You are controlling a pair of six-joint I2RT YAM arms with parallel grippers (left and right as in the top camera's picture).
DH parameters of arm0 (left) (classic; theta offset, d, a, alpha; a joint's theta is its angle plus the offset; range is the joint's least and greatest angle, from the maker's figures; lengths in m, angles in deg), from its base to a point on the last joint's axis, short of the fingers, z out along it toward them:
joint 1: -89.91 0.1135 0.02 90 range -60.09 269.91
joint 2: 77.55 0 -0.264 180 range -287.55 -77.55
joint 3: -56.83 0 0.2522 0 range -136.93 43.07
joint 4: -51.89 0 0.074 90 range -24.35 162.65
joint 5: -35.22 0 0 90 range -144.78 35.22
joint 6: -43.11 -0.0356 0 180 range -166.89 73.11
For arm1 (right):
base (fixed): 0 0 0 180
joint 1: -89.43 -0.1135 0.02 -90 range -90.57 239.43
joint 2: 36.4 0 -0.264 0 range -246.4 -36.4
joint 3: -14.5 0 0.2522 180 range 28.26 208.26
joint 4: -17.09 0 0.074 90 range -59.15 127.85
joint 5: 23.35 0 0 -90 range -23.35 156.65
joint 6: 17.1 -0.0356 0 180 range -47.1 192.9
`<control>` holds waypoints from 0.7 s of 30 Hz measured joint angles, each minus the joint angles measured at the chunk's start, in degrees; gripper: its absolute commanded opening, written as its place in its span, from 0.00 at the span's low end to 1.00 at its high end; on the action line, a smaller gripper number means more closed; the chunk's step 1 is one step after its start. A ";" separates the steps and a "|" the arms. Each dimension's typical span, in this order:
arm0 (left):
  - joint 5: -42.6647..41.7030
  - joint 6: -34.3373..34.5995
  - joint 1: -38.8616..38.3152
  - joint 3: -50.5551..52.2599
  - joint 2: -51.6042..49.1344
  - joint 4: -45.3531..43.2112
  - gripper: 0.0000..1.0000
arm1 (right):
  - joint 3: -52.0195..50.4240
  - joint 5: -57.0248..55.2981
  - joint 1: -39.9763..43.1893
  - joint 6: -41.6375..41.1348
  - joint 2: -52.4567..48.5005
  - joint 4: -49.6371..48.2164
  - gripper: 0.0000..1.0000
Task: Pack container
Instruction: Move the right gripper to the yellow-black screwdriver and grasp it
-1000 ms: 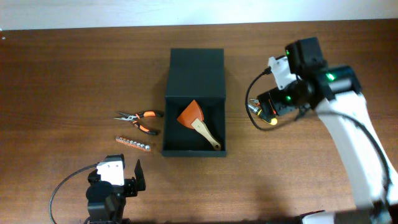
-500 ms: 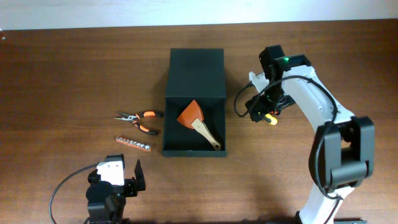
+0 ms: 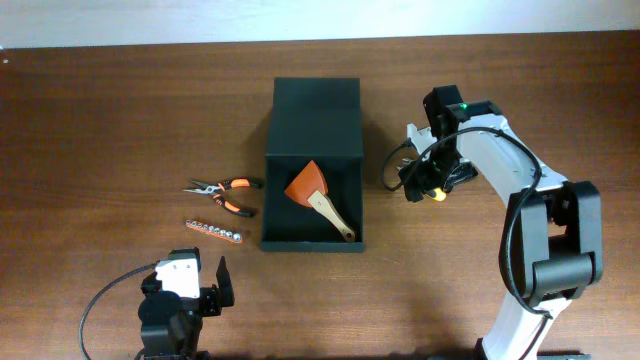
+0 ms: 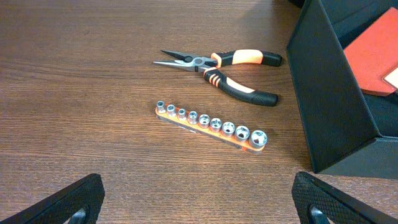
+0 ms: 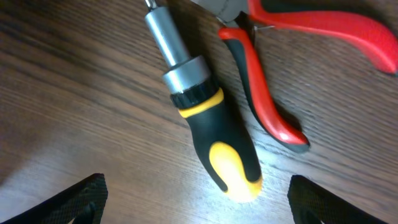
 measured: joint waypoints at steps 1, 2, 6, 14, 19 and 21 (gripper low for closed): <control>0.00 0.00 0.00 0.00 0.02 0.00 0.99 | -0.37 0.22 0.00 -0.15 0.00 -0.52 0.87; 0.00 0.00 0.00 0.00 0.00 0.00 0.99 | -0.70 0.55 0.00 -0.37 0.00 -0.98 0.85; 0.00 0.00 0.00 0.00 0.00 0.00 0.99 | -1.38 1.60 0.00 -0.87 0.00 -1.79 0.82; 0.00 0.00 0.00 0.00 0.00 0.00 0.99 | -1.38 2.29 0.00 -0.96 0.00 -2.51 0.78; 0.00 0.00 0.00 0.00 0.00 0.00 0.99 | -1.38 2.29 0.00 -0.98 -0.11 -3.15 0.78; 0.00 0.00 0.00 0.00 0.02 0.00 0.99 | -1.38 2.27 0.00 -0.98 -0.48 -3.19 0.78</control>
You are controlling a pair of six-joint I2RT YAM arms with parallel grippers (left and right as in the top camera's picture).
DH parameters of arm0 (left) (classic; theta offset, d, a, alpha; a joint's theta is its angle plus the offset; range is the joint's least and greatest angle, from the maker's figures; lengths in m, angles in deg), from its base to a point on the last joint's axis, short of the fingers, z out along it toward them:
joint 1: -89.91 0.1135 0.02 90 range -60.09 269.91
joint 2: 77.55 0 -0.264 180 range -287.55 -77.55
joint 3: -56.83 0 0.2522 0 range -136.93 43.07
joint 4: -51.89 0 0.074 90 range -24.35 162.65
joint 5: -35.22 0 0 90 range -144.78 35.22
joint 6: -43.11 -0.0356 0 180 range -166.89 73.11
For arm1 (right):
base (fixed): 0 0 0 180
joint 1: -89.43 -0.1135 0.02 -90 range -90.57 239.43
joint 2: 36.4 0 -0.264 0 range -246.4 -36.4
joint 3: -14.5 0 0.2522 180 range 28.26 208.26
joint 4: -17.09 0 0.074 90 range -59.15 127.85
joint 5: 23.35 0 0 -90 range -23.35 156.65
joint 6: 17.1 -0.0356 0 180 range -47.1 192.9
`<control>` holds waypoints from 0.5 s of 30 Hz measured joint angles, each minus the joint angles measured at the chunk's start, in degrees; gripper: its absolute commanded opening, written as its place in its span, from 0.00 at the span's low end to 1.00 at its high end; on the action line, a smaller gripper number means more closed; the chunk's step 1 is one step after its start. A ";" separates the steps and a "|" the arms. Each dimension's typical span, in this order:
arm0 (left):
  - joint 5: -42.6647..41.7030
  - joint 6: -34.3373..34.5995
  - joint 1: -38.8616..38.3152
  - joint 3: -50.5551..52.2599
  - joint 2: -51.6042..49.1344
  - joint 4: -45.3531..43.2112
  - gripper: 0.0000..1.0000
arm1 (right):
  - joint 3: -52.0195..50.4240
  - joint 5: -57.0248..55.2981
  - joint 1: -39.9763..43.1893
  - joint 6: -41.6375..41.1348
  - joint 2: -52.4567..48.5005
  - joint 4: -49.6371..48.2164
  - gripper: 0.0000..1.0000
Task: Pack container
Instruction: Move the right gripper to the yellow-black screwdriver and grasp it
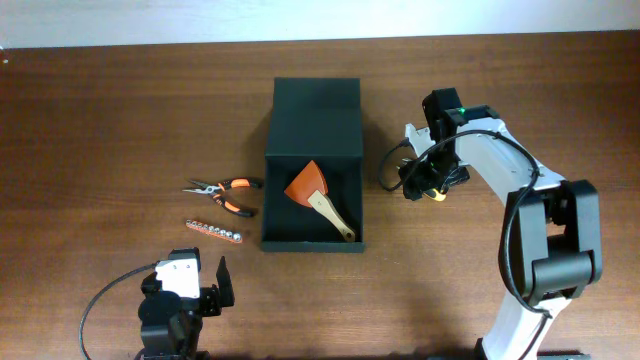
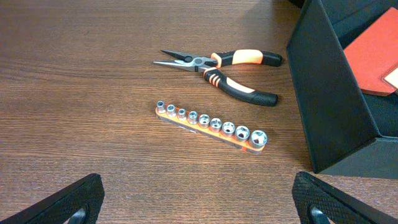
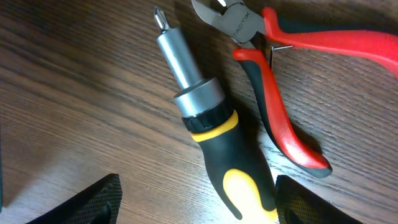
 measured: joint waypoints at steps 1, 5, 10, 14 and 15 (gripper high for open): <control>0.00 0.00 0.00 0.00 -0.02 0.00 0.99 | 0.00 0.00 0.00 -0.02 -0.26 -0.09 0.77; 0.00 0.00 0.00 0.00 -0.02 0.00 0.99 | 0.00 0.02 0.00 0.00 -2.01 -0.15 0.72; 0.00 0.00 0.00 0.00 -0.02 0.00 0.99 | -0.04 0.04 0.00 0.02 -3.54 -0.13 0.50; 0.00 0.00 0.00 0.00 -0.02 0.00 0.99 | -0.04 0.04 0.00 -0.44 -3.56 0.02 0.42; 0.00 0.00 0.00 0.00 -0.02 0.00 0.99 | -0.04 0.09 0.00 -0.72 -3.56 0.22 0.40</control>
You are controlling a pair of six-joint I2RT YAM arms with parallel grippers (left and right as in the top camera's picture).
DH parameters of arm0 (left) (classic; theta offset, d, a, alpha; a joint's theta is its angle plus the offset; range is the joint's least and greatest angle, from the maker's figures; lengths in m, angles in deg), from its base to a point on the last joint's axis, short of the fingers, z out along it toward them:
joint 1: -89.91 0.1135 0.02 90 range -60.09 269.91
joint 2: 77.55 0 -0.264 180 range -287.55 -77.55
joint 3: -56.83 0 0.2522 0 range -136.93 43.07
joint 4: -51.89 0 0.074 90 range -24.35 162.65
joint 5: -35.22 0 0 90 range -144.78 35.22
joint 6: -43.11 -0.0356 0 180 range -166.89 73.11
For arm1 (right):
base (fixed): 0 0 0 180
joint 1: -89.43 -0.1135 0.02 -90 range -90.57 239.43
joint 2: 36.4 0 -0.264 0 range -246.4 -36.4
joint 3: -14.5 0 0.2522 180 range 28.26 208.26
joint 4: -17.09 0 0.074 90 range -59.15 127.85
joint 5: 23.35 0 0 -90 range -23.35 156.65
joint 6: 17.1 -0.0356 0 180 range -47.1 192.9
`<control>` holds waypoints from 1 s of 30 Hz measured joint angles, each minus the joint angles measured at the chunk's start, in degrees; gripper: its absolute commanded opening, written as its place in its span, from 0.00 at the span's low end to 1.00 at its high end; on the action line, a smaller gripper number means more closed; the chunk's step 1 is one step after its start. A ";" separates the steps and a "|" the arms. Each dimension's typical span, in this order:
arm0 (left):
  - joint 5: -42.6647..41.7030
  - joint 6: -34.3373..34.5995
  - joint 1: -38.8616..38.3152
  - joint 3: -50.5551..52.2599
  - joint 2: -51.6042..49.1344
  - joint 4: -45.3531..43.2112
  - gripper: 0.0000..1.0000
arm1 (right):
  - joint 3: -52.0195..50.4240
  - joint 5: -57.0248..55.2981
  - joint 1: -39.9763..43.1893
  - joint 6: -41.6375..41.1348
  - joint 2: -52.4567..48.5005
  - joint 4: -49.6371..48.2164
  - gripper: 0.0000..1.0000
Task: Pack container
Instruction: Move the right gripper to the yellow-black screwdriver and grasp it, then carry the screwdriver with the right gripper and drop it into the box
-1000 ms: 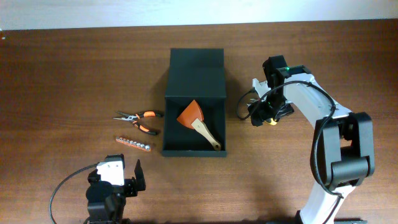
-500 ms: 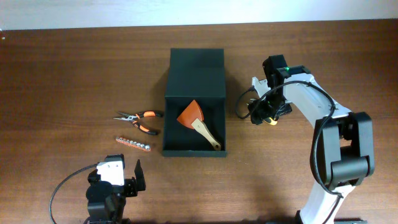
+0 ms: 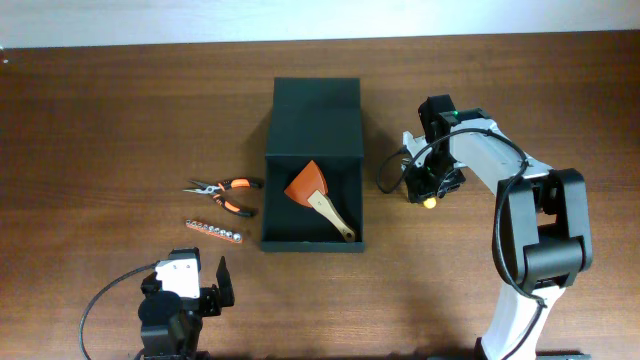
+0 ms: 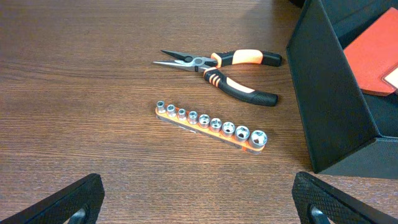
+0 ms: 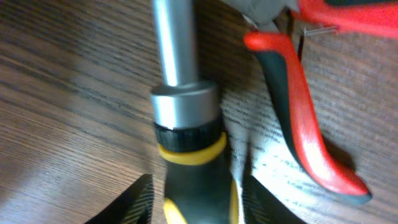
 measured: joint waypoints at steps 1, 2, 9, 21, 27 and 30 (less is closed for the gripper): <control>0.00 0.00 0.00 0.02 0.00 0.00 0.99 | 0.00 -0.02 0.00 -0.22 0.00 0.28 0.38; 0.00 0.00 0.00 0.00 0.00 0.00 0.99 | 0.00 0.00 0.00 -0.37 0.00 0.55 0.36; 0.00 0.00 0.00 0.00 0.00 0.00 0.99 | 0.09 0.13 0.00 -0.87 0.00 3.19 0.24; 0.00 0.00 0.00 0.00 0.00 0.00 0.99 | 3.52 0.13 0.00 -1.07 0.02 7.87 0.14; 0.00 0.00 0.00 0.00 0.00 0.00 0.99 | 9.40 0.37 -0.13 -1.29 1.44 14.01 0.13; 0.00 0.00 0.00 0.00 0.00 0.00 0.99 | 13.29 0.35 -0.76 -1.44 3.82 17.20 0.13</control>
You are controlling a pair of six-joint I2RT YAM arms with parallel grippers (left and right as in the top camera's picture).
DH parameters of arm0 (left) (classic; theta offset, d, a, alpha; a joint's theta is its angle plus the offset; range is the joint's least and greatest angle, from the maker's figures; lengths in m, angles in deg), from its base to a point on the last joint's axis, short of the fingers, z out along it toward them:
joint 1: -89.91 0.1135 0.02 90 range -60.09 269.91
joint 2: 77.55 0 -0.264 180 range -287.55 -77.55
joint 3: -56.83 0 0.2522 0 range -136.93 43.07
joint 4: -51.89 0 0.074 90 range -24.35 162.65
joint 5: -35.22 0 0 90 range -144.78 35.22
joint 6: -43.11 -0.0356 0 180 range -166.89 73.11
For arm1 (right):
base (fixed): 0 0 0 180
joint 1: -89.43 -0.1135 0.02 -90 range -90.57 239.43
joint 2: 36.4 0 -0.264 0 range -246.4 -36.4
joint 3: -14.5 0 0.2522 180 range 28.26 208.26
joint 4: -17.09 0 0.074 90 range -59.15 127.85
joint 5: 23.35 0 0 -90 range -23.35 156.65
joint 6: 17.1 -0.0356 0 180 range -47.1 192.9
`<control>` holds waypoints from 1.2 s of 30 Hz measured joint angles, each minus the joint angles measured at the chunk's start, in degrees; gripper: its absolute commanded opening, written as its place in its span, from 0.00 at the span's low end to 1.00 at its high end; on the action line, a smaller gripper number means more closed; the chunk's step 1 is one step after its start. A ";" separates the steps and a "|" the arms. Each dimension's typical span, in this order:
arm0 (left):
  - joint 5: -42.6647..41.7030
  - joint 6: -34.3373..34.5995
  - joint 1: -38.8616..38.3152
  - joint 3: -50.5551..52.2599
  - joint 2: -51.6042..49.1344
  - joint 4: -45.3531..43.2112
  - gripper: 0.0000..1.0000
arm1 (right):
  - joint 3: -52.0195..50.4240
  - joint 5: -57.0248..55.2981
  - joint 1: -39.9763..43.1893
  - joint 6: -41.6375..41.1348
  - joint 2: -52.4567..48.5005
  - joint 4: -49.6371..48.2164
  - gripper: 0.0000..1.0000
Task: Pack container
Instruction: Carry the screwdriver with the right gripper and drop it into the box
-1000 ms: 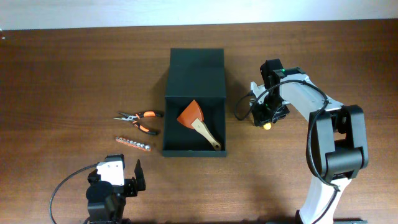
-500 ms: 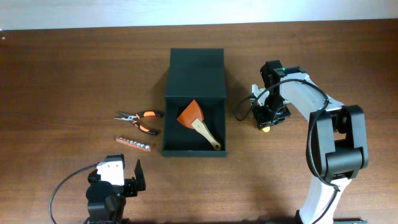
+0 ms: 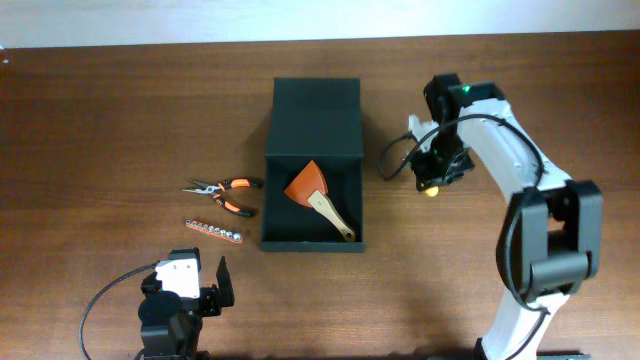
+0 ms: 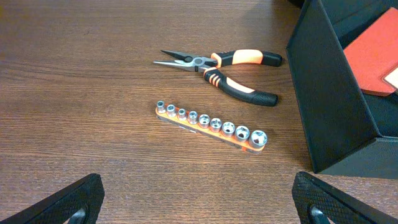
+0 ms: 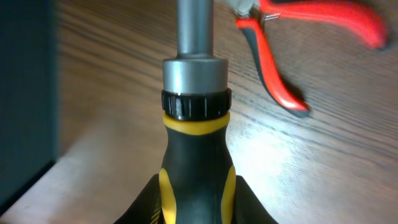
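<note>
The black open box (image 3: pixel 312 120) stands mid-table with an orange scraper (image 3: pixel 308 186) inside. My right gripper (image 5: pixel 196 202) is shut on the black-and-yellow handle of a screwdriver (image 5: pixel 195 124), held off the table to the right of the box; its yellow butt (image 3: pixel 432 188) shows below the gripper (image 3: pixel 436 165). Red-handled cutters (image 5: pixel 292 43) lie on the wood beneath it. Left of the box lie orange-black long-nose pliers (image 4: pixel 217 68) and a socket strip (image 4: pixel 211 126). My left gripper (image 4: pixel 199 208) stays open near the front edge, nothing between its fingers.
The box's dark wall (image 5: pixel 25 93) rises at the left of the right wrist view and also fills the right of the left wrist view (image 4: pixel 329 106). The right arm's cable (image 3: pixel 392 160) loops between box and gripper. The left arm's base (image 3: pixel 180 305) sits at the front left.
My right gripper was low with its fingers around the screwdriver handle lying on the table. Now it is shut on the handle and holds the screwdriver above the table. The left arm is unchanged.
My right gripper hung open over the screwdriver lying beside the red cutters, and stayed open there a little later. Then its fingers stood on either side of the handle. Now it grips the screwdriver, raised off the wood. The left gripper stayed open and still throughout.
</note>
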 measured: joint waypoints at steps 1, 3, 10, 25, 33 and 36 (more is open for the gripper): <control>0.00 0.00 0.00 0.02 0.00 0.00 0.99 | 1.29 0.02 -0.44 0.02 0.85 1.11 0.13; 0.00 0.00 0.00 0.00 0.00 0.00 0.99 | 3.65 0.04 -1.68 -0.04 2.71 2.95 0.13; 0.00 0.00 0.00 0.02 0.00 0.00 0.99 | 7.58 2.10 -10.84 0.11 9.01 6.95 0.13; 0.00 0.00 0.00 0.00 0.02 0.00 0.99 | 6.29 3.06 -30.14 0.68 8.35 -0.28 0.14; 0.00 0.00 0.00 0.00 0.00 0.00 0.99 | -5.03 3.04 -30.86 0.70 4.68 -10.64 0.14; 0.00 0.00 0.00 0.00 0.00 0.00 0.99 | -9.09 3.04 -30.86 0.72 4.20 -13.75 0.15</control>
